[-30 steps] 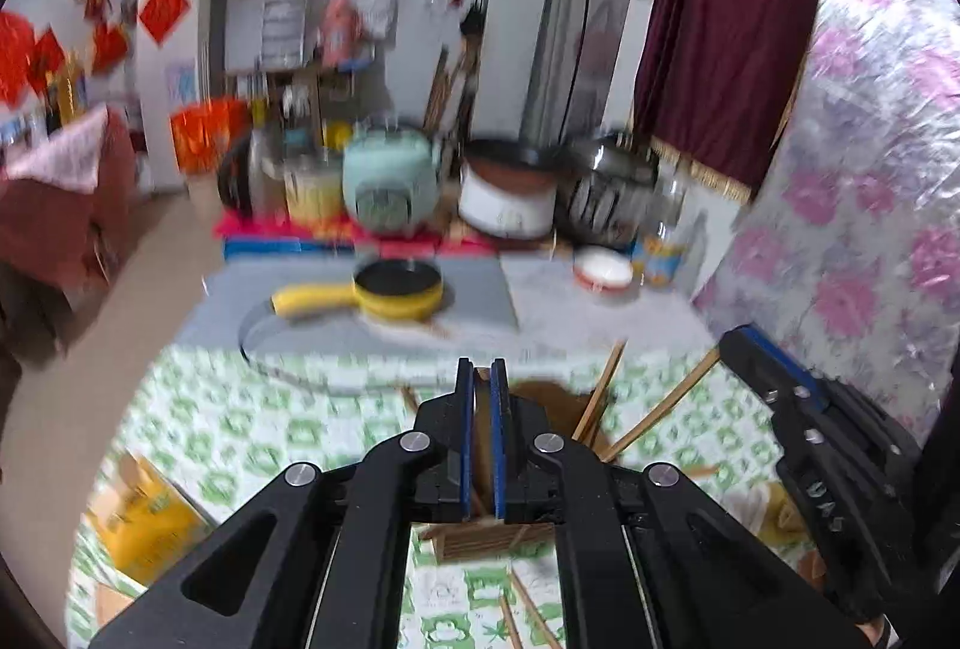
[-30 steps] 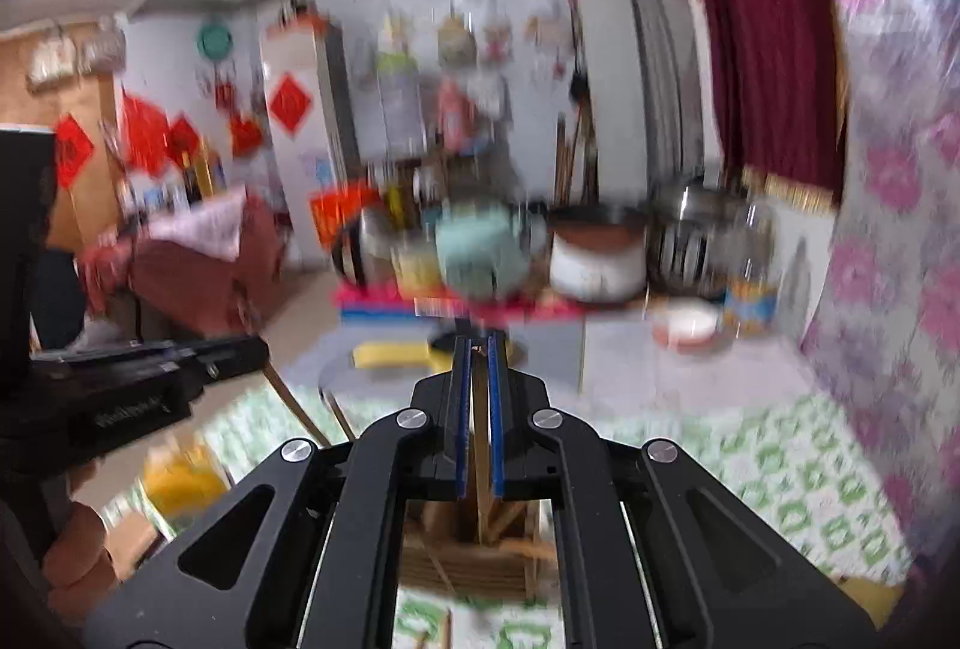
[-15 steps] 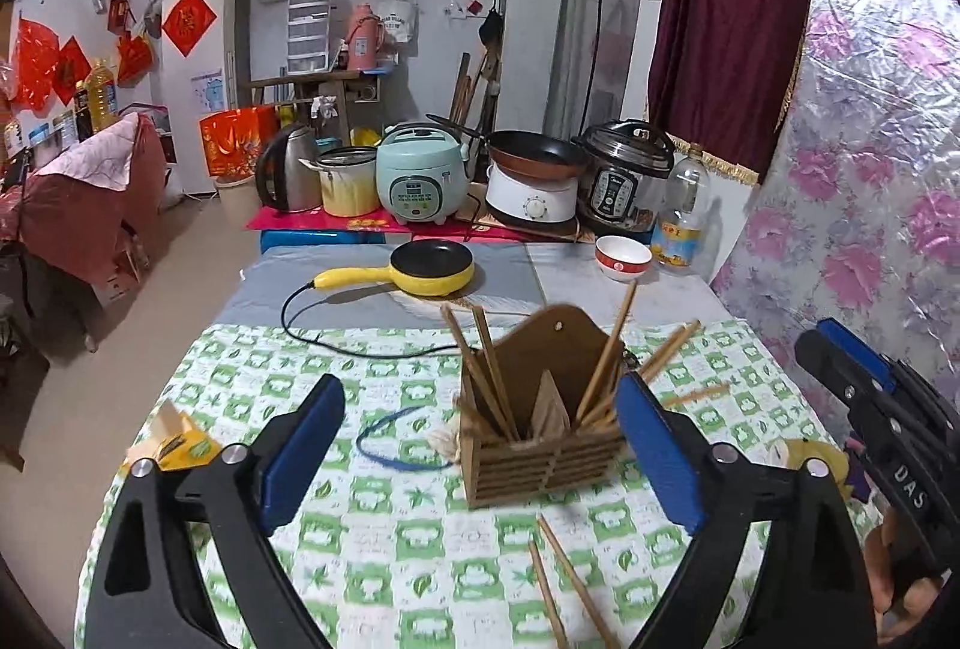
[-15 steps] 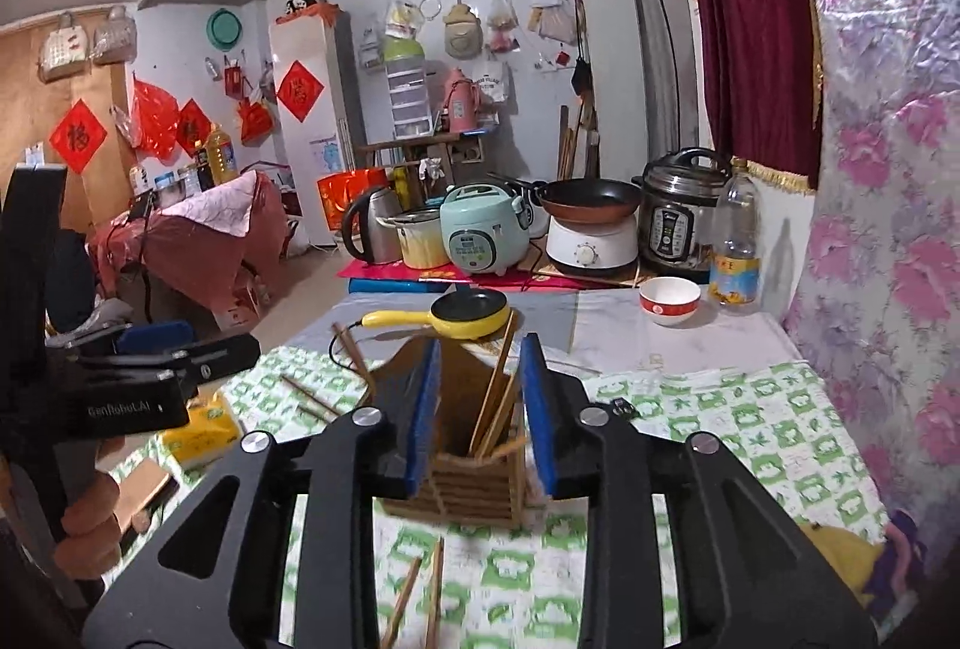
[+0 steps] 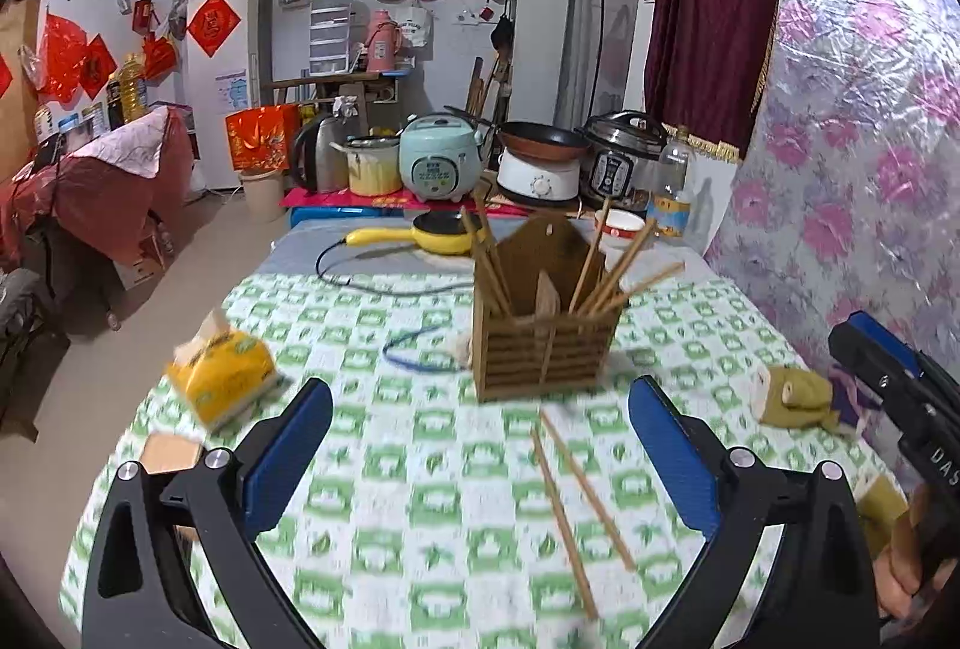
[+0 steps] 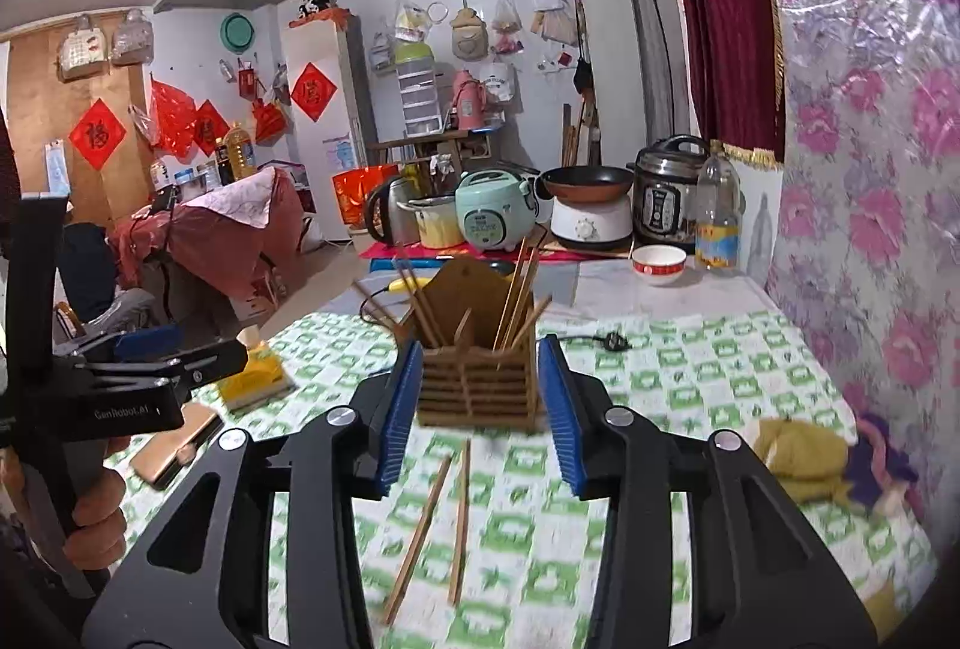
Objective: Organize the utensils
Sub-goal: 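Move both open tools back to the last two chopsticks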
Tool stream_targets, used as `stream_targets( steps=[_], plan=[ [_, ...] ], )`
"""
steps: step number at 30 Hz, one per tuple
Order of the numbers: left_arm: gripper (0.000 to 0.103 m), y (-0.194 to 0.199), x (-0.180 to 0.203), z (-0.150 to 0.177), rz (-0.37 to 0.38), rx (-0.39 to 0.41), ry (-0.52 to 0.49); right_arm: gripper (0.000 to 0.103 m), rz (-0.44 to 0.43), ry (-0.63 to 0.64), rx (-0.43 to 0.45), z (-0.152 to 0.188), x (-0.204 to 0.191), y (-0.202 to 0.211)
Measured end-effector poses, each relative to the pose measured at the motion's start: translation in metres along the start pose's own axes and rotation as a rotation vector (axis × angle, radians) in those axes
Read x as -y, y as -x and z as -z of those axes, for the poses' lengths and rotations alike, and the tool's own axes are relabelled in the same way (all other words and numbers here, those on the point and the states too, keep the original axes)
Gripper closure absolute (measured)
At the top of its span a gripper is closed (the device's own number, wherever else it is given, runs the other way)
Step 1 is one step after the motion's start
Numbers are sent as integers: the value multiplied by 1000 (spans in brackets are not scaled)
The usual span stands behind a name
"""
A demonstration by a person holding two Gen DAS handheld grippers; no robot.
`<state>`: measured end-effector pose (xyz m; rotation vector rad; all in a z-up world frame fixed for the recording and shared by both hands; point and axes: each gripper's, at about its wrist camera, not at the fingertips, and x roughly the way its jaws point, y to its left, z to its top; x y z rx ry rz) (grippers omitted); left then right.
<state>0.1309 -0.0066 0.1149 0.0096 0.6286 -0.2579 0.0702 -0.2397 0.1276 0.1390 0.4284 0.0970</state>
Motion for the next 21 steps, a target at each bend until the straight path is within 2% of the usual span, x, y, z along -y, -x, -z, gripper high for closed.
stream_targets(
  steps=[7, 10, 17, 21],
  plan=[
    [6, 11, 4, 64, -47, -32, -12, 54, -4, -24, -31, 43, -1, 23],
    [6, 12, 7, 90, -77, -43, -29, 48, 17, -31, -47, 65, 1, 25],
    [6, -10, 22, 132, -132, -102, -120, 46, 64, -12, -150, 106, 6, 5],
    [6, -28, 27, 146, -151, -138, -163, 46, 76, -23, -207, 121, 15, -13]
  ],
)
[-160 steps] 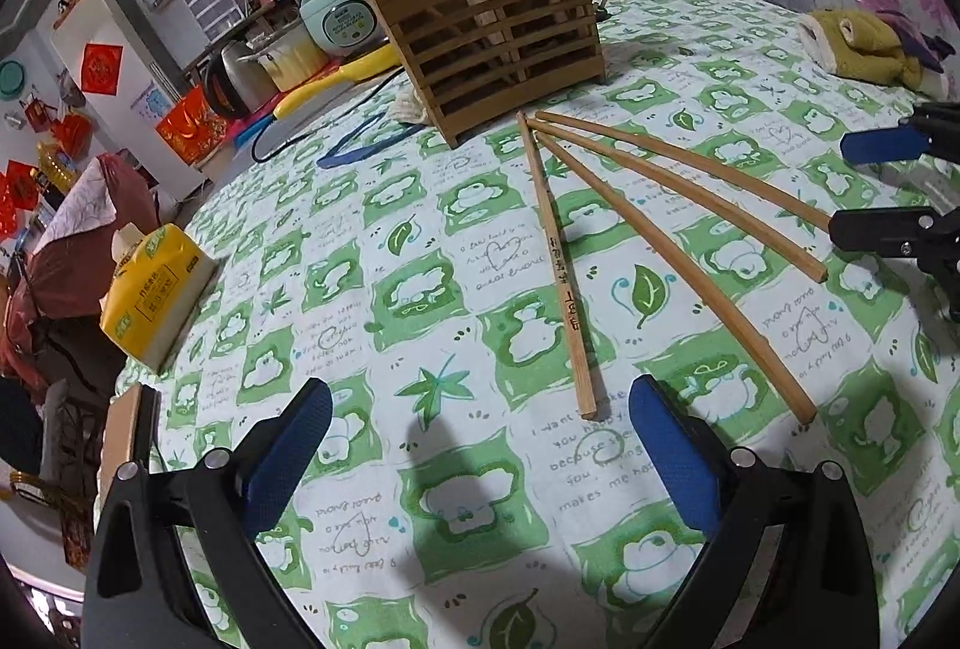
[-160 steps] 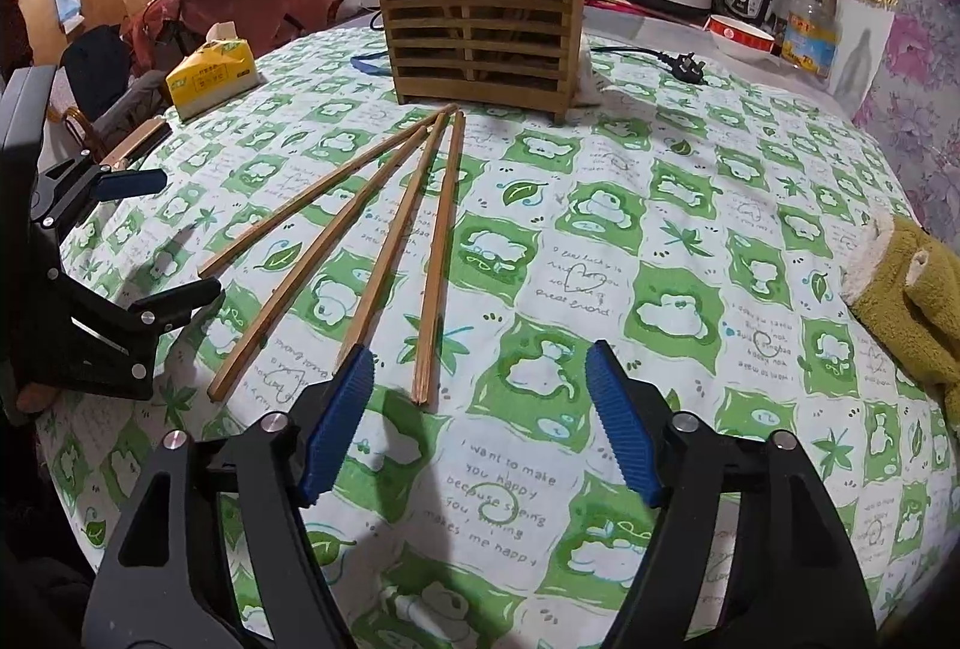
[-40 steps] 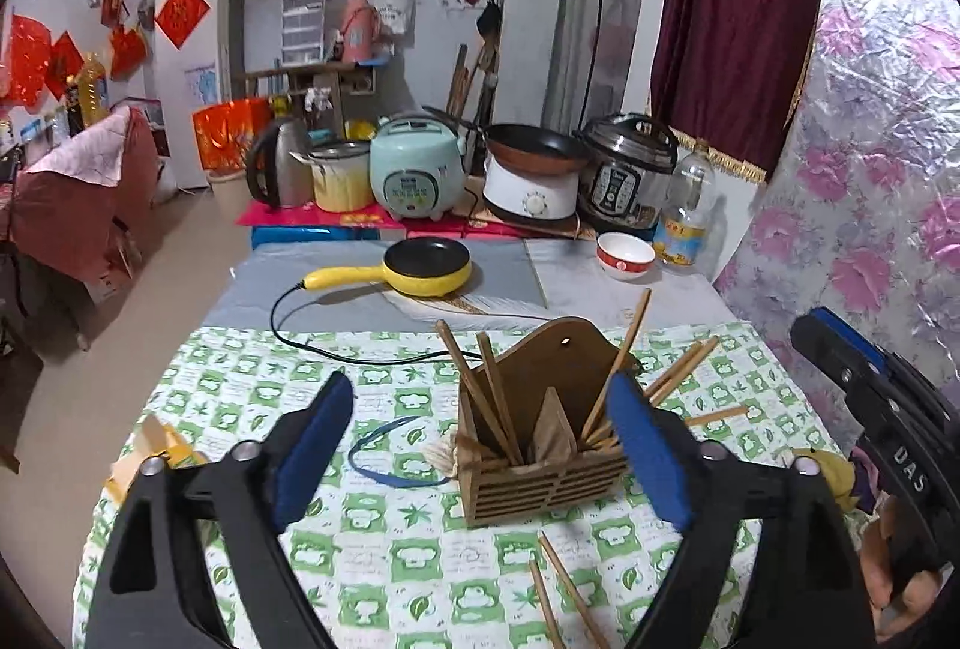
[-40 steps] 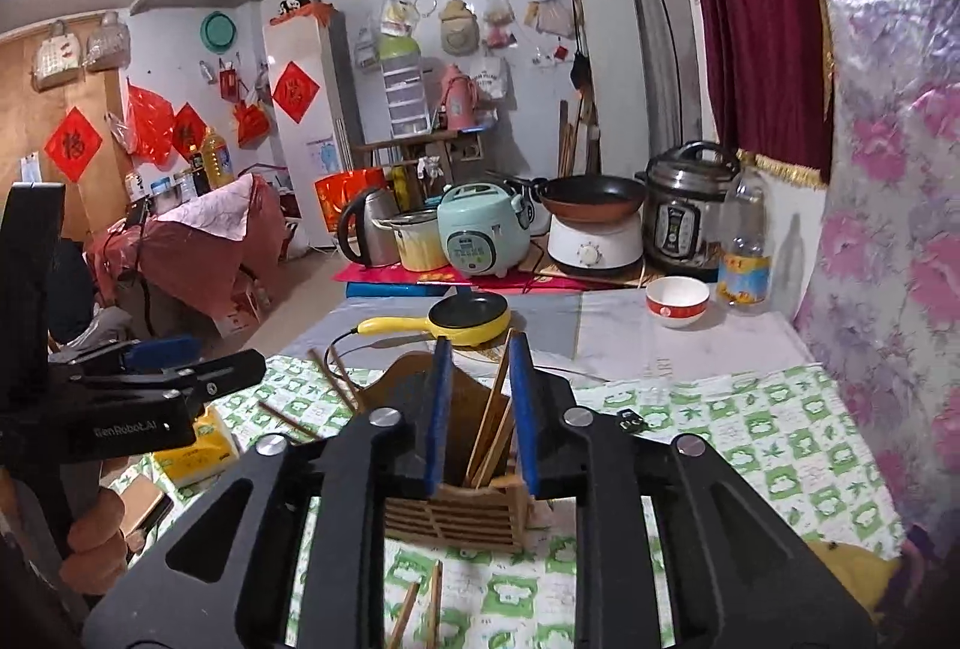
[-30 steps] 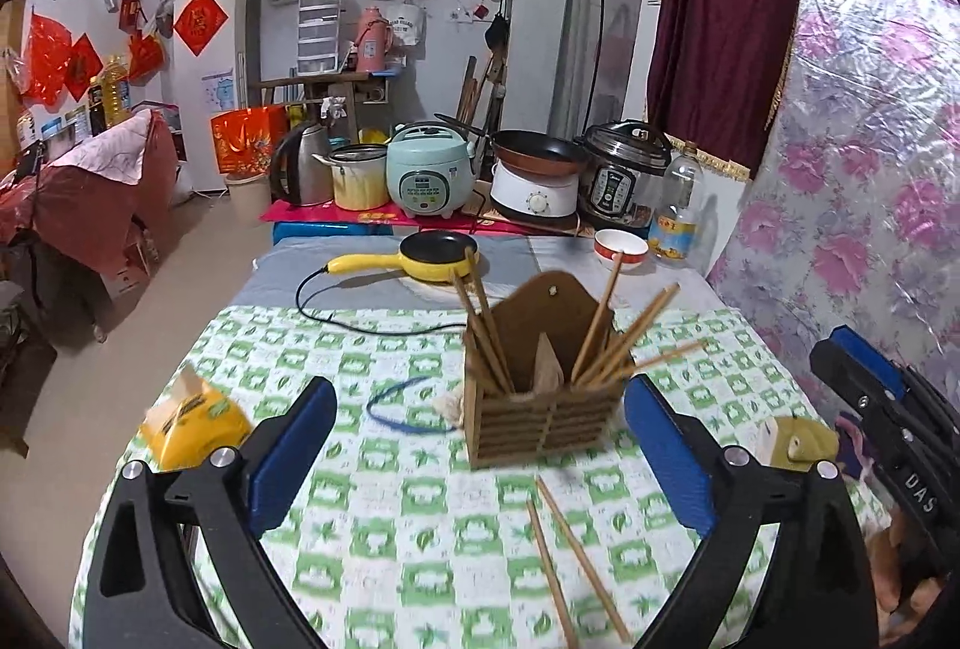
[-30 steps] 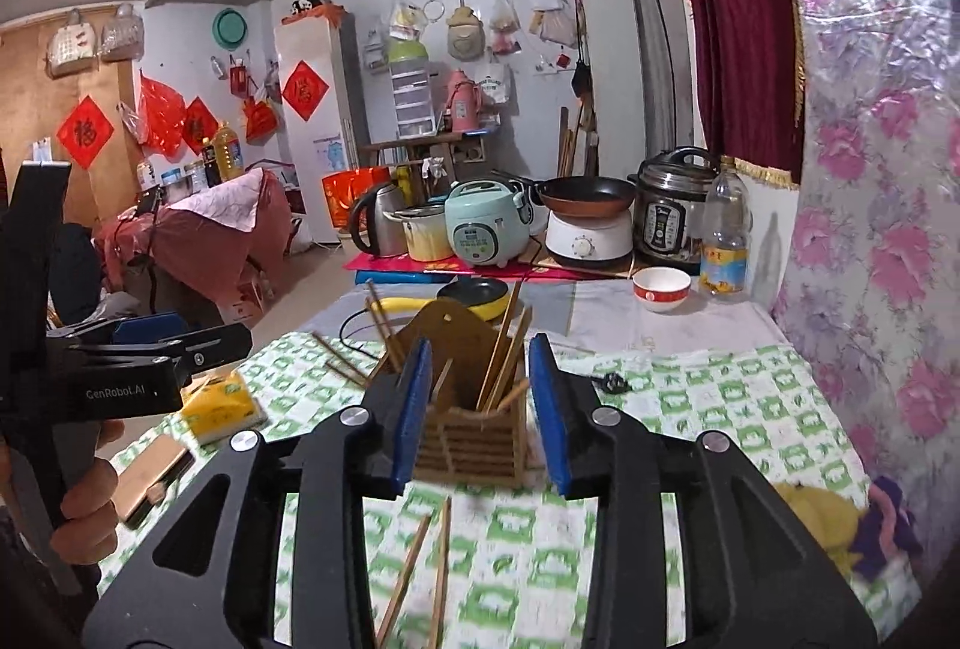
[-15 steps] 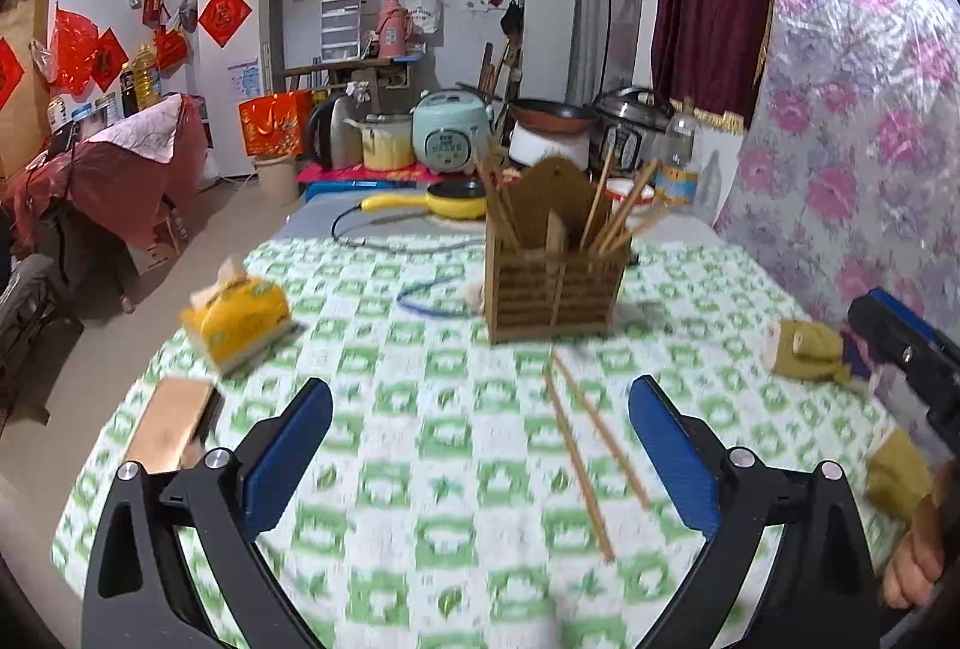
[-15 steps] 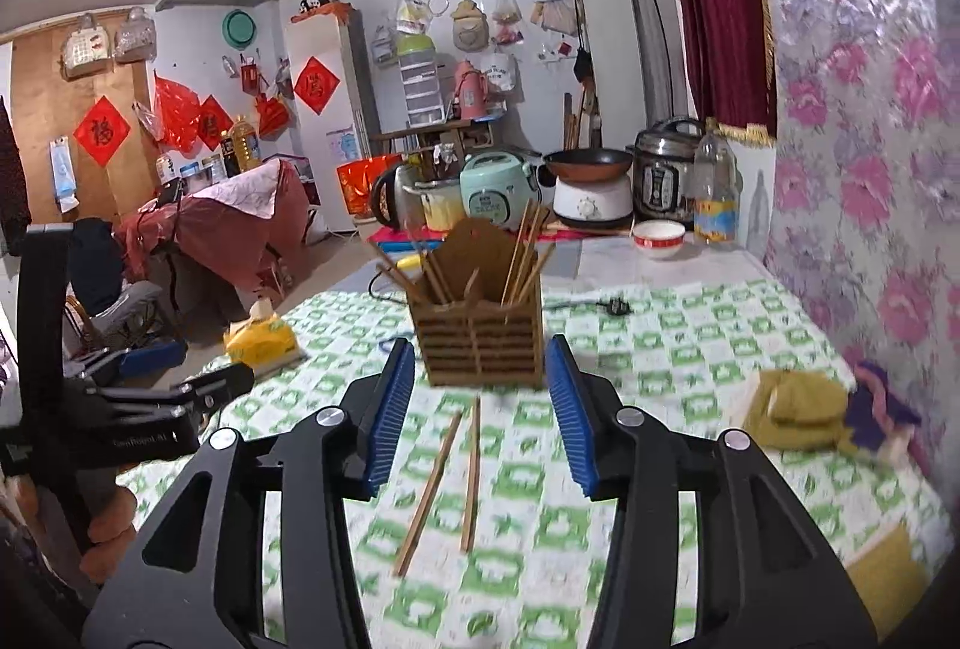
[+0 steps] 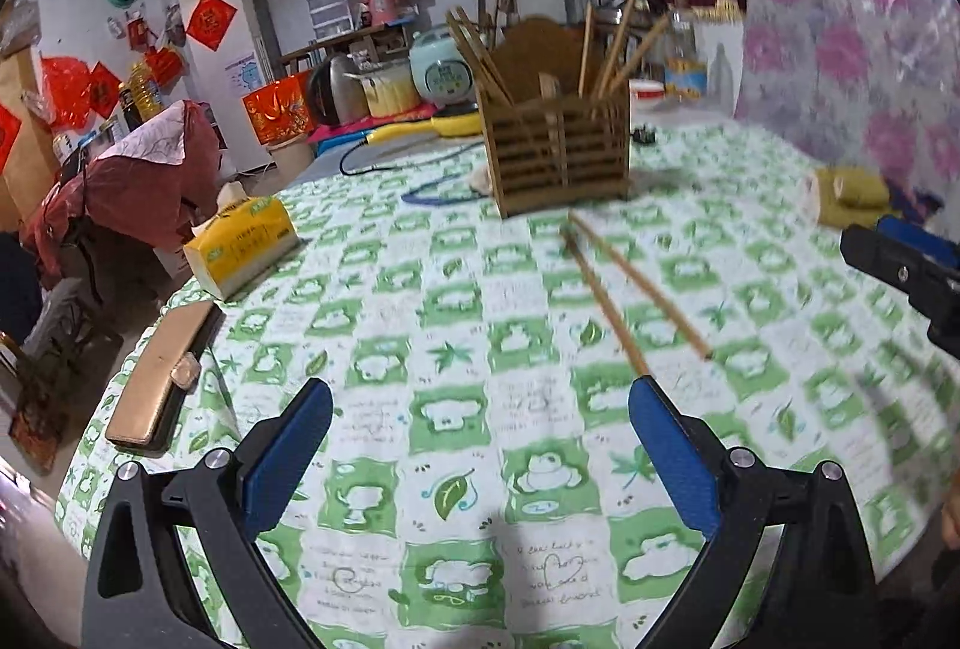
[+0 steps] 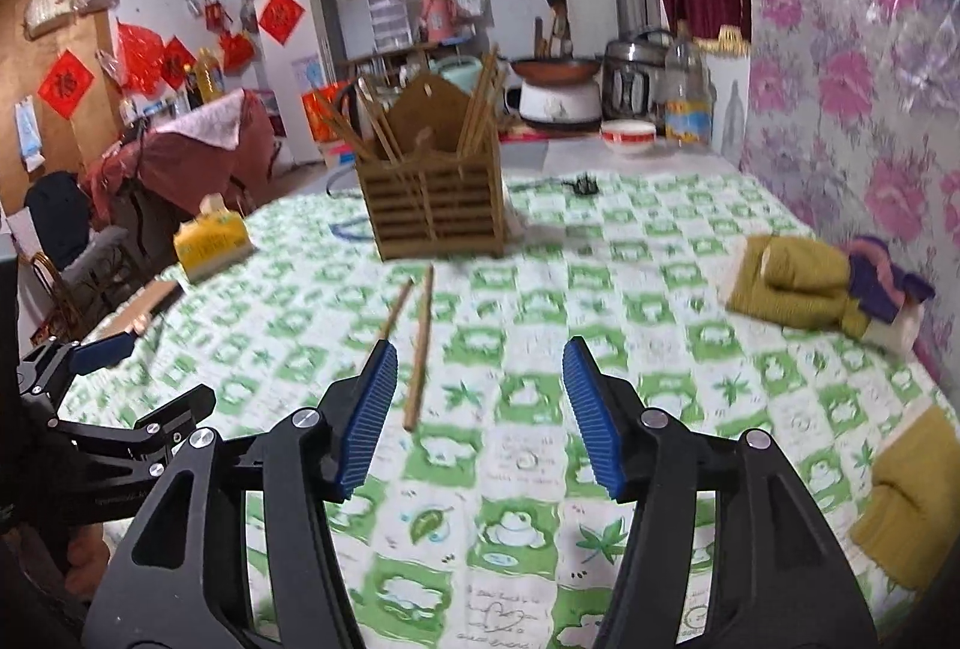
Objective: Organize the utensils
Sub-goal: 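Move both open tools back to the last two chopsticks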
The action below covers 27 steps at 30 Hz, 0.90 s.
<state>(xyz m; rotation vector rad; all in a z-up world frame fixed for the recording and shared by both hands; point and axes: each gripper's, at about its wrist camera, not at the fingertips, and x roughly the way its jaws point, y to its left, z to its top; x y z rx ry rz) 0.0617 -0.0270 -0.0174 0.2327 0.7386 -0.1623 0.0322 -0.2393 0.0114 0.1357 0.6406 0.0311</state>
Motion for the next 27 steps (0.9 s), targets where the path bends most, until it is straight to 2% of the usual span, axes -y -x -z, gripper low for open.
stream_targets(
  steps=[9, 11, 14, 19, 22, 25, 27],
  plan=[
    [6, -28, 9, 7, -5, -54, -49, 45, 9, 55, -130, 16, -2, -42],
    [6, -31, 10, 8, -14, -55, -56, 45, 2, 85, -171, 18, -7, -51],
    [6, -35, 7, 8, -22, -58, -61, 38, -19, 149, -219, 21, -18, -60],
    [6, -37, 2, 8, -5, -67, -46, 38, -12, 253, -287, 24, -36, -80],
    [6, -38, 0, 8, 0, -69, -46, 38, -18, 261, -333, 22, -37, -92],
    [6, -40, 0, 8, 6, -75, -46, 38, -72, 234, -403, 22, -32, -104],
    [6, -40, 1, 8, 4, -77, -48, 36, -58, 234, -400, 19, -27, -108]
  ],
)
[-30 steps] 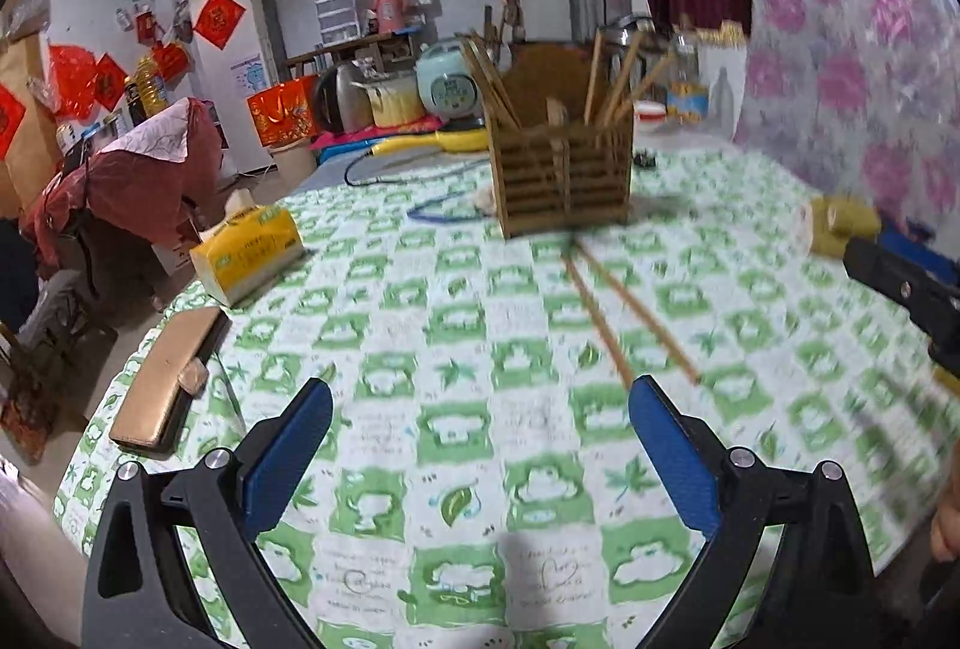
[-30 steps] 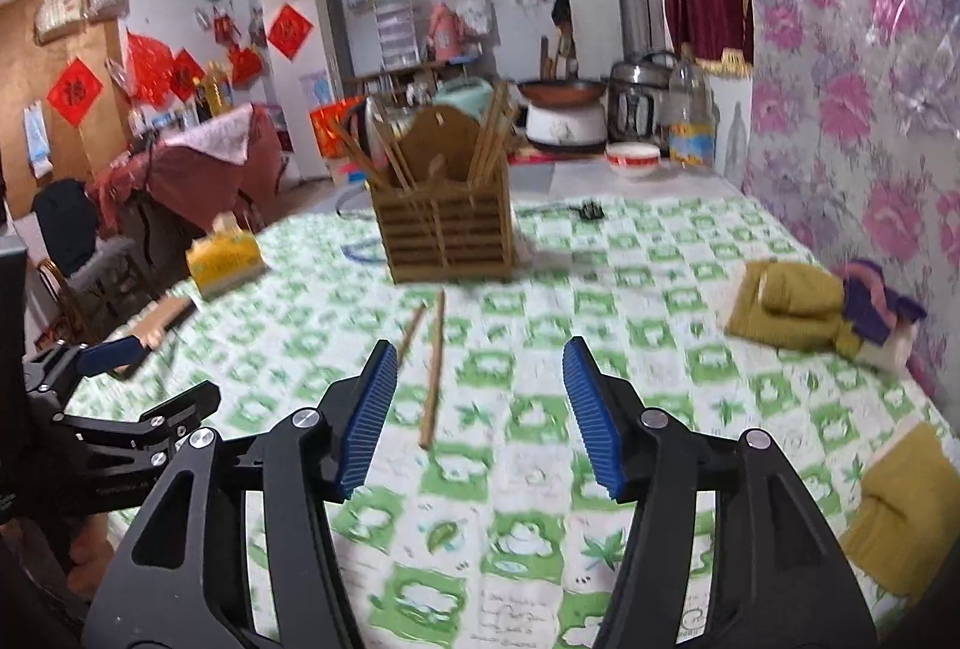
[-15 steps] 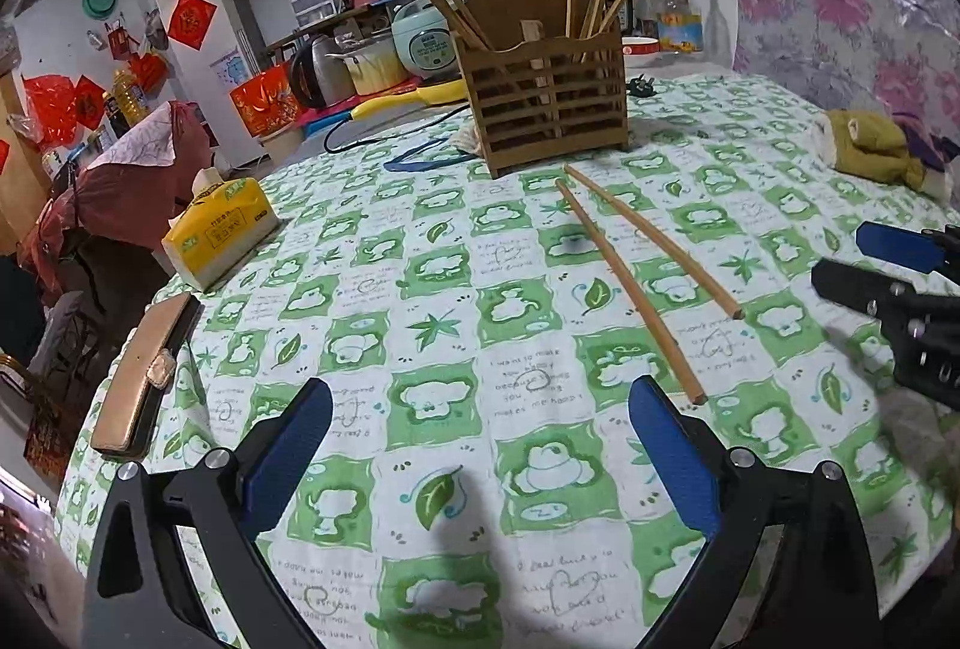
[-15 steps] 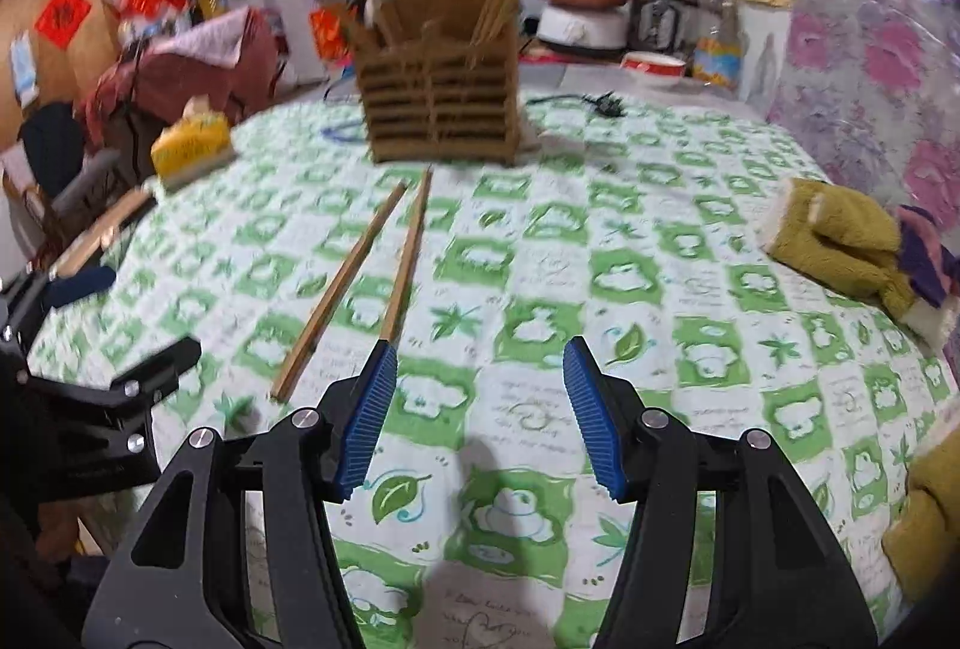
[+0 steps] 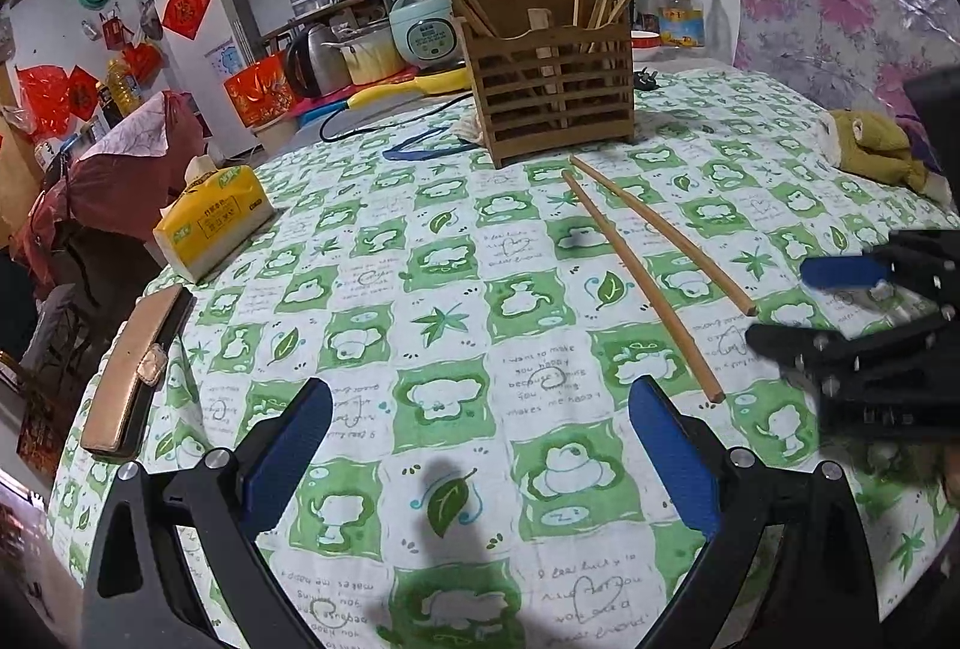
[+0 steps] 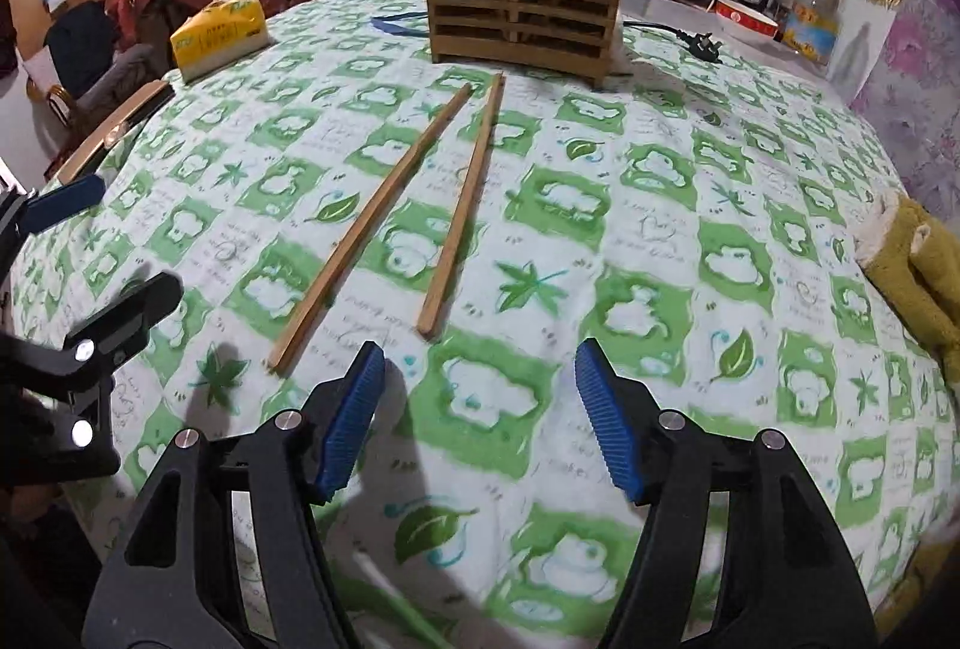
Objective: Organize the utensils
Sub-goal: 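Move both open tools back to the last two chopsticks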
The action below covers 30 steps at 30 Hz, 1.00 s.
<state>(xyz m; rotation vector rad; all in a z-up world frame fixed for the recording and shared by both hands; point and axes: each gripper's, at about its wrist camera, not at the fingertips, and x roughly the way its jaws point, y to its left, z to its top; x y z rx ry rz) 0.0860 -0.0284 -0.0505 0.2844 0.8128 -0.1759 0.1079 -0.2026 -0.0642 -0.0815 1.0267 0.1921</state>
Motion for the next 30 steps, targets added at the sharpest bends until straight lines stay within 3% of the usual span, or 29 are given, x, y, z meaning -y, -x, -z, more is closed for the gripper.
stream_targets(
  steps=[3, 6, 10, 17, 21, 26, 30],
  plan=[
    [6, 0, 1, 0, -2, -1, -7, 37, 137, -78, 21, -5, 19, -1],
    [6, -1, 4, 0, 20, -12, -9, 37, 31, -173, 105, 0, 39, 13],
    [6, -5, 11, -2, 113, -51, -7, 37, -26, -262, 170, 6, 56, 25],
    [6, -12, 28, -7, 226, -109, -14, 37, -75, -314, 192, 7, 67, 26],
    [6, -19, 35, -13, 241, -141, -14, 37, -76, -311, 198, 7, 66, 28],
    [6, -27, 44, -19, 206, -161, -44, 37, -84, -327, 202, 9, 68, 29],
    [13, -34, 45, -19, 177, -182, -69, 36, -85, -326, 202, 9, 69, 28]
  ],
)
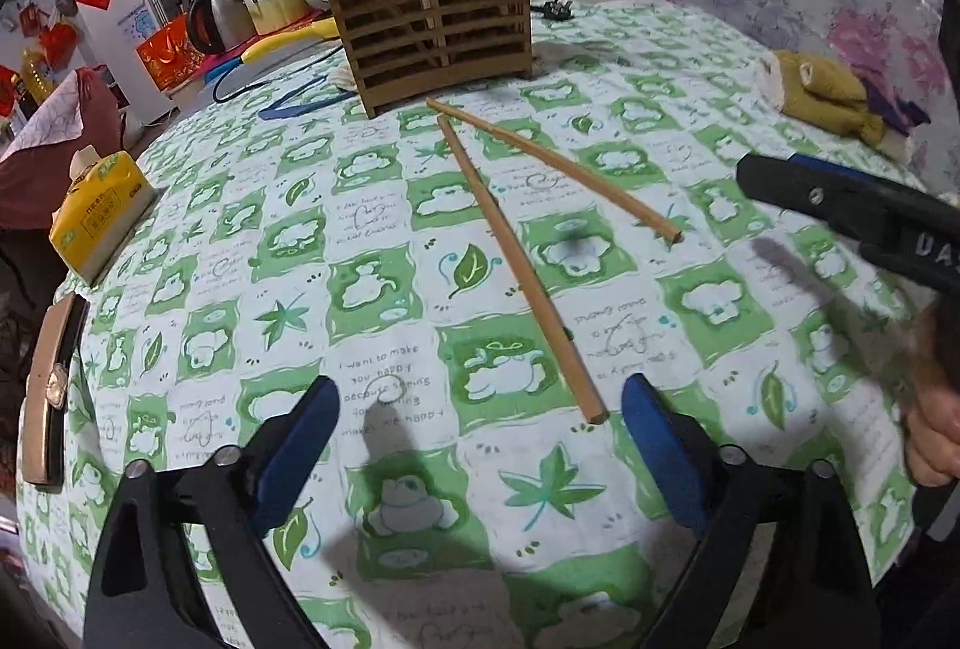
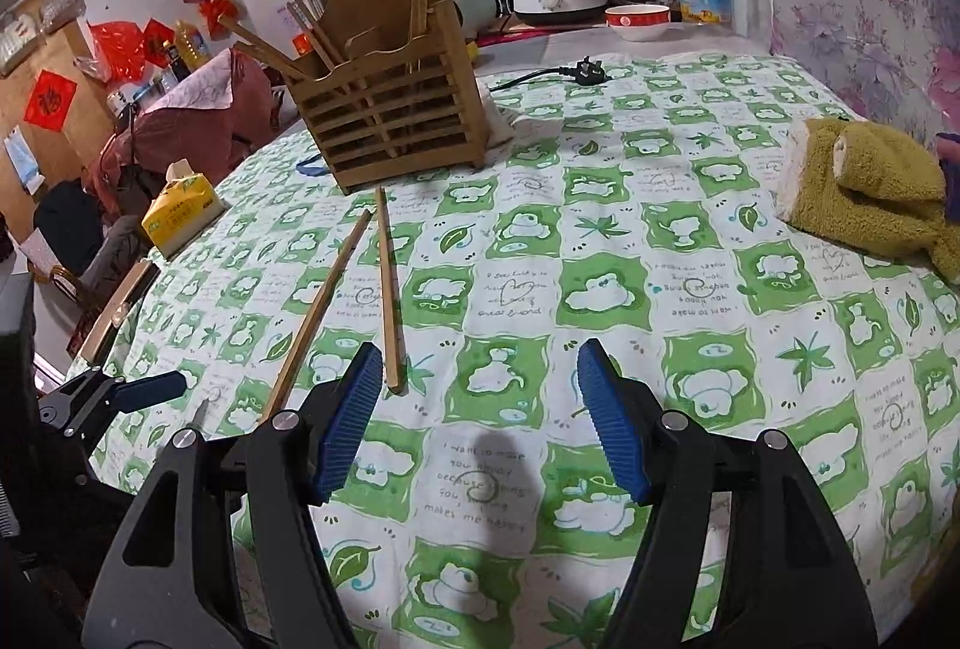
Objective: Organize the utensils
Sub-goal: 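Move both open tools back to the last two chopsticks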
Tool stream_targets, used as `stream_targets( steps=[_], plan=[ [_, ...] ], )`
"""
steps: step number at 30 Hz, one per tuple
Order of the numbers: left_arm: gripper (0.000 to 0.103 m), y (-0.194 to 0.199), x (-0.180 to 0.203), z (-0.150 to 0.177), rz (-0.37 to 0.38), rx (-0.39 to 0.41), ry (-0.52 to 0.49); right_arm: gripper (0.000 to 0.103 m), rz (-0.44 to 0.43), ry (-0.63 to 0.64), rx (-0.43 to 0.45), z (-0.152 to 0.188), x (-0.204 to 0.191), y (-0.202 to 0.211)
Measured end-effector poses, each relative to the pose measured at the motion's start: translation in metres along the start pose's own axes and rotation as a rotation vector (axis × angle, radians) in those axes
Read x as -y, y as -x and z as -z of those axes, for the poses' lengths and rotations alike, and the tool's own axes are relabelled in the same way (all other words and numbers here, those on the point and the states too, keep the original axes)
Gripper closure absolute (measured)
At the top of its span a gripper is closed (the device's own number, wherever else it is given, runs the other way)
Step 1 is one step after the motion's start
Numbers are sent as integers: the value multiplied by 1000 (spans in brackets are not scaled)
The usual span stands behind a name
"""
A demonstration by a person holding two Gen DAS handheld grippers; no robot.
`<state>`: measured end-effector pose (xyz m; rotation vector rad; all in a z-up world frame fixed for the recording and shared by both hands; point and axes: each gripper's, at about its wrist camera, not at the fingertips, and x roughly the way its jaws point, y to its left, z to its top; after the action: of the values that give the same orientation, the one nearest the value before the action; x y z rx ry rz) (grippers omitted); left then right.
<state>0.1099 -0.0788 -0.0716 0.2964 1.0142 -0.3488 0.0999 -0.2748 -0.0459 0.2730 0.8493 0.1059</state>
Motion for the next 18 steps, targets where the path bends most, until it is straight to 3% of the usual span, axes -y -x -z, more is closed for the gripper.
stream_targets(
  steps=[11, 15, 17, 18],
  plan=[
    [21, -2, -43, 4, -182, 17, 10, 36, 14, 26, -20, 1, -6, -3],
    [24, -1, -56, 5, -175, 16, 21, 37, 37, 98, -42, 3, -21, -8],
    [31, -2, -57, 5, -144, 11, 21, 37, 45, 145, -54, 3, -30, -11],
    [40, -2, -57, 5, -112, 10, 19, 37, 48, 164, -61, 4, -34, -12]
  ],
)
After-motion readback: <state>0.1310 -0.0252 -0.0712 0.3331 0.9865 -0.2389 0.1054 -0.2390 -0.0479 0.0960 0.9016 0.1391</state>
